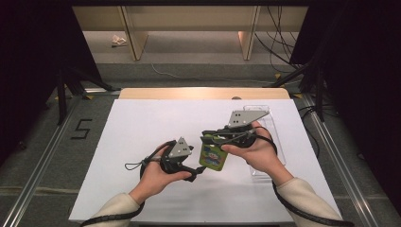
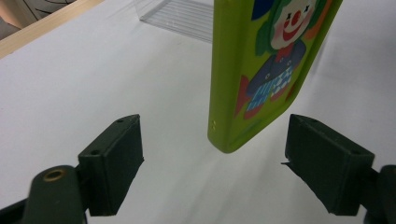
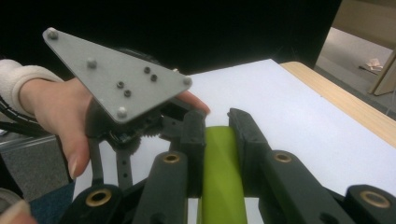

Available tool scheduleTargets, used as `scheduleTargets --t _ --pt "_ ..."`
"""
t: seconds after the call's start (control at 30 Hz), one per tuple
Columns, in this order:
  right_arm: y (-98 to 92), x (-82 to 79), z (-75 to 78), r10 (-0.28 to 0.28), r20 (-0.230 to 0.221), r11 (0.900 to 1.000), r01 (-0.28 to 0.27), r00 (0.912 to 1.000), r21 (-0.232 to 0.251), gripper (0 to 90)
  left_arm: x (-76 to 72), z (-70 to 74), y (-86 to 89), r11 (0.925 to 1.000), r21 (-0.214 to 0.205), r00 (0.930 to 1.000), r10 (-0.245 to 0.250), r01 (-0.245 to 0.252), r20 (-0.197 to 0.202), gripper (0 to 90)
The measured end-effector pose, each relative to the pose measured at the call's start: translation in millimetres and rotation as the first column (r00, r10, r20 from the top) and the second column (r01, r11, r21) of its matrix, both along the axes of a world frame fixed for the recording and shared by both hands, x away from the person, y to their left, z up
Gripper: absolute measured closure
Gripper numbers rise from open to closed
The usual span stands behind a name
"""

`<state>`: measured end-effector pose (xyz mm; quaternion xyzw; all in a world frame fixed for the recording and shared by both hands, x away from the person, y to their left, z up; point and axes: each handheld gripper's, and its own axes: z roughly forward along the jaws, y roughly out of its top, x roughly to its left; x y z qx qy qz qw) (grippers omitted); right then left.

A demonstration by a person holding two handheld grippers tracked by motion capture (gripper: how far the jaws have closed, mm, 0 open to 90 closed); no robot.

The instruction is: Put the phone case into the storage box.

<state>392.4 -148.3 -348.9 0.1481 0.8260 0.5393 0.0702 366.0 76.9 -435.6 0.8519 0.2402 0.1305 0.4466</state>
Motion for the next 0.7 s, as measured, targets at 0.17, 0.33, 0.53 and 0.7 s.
scheduleTargets --t 0.17,0.33,0.53,0.7 --pt "3.0 -2.1 0.9 0.019 -0.006 0.9998 -0.019 0.9998 0.004 77.6 1.0 -2.7 -1.5 0.9999 -0.003 0.9999 -0.015 0.015 -0.008 21.6" --pt "4.2 -3.3 1.9 0.028 -0.008 0.9996 -0.027 0.9996 0.008 77.6 0.9 -2.9 -2.4 0.9989 -0.022 0.9990 -0.042 0.042 -0.014 27.7" --pt "3.8 -3.5 2.6 0.035 -0.013 0.9993 -0.035 0.9993 0.014 77.6 0.2 -3.1 -4.3 0.9961 -0.023 0.9961 -0.086 0.086 -0.020 39.1" --pt "3.7 -3.4 2.6 0.038 -0.018 0.9991 -0.038 0.9991 0.021 77.7 0.1 -3.3 -4.8 0.9943 -0.025 0.9942 -0.104 0.103 -0.025 46.1"
